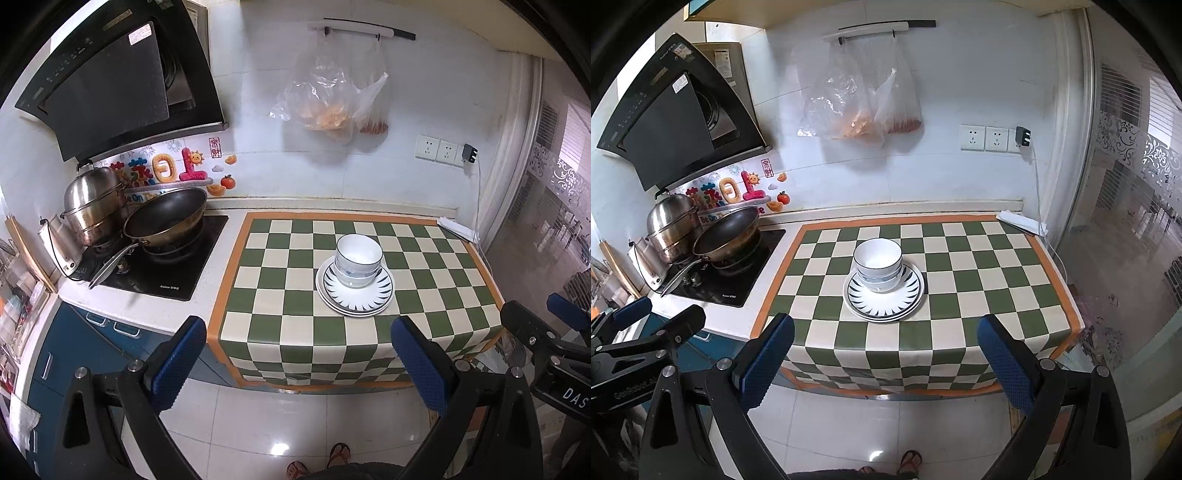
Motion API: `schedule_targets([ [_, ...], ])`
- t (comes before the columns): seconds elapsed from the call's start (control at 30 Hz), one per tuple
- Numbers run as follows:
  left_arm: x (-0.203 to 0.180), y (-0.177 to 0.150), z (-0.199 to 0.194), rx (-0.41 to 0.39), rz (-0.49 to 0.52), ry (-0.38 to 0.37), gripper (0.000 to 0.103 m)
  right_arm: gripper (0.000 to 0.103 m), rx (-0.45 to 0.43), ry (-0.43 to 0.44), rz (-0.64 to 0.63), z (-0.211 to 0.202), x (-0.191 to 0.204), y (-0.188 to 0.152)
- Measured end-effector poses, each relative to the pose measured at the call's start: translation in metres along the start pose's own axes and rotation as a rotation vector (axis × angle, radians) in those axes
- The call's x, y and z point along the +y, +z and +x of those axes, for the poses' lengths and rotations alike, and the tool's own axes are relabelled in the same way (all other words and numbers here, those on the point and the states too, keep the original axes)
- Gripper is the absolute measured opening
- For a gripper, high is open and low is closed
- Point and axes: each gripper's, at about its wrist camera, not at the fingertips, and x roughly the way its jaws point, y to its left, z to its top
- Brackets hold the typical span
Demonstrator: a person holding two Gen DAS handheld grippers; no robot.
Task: Organize plates and bowls
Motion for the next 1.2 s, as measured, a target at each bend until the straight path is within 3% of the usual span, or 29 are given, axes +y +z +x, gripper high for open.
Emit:
schedule_targets([
  [1.2, 0.010, 0.005, 0.003, 0.028, 0.005, -0.033, 0.103, 0.101, 0.009, -0.029, 0.035, 0.008, 0.002, 0.000],
])
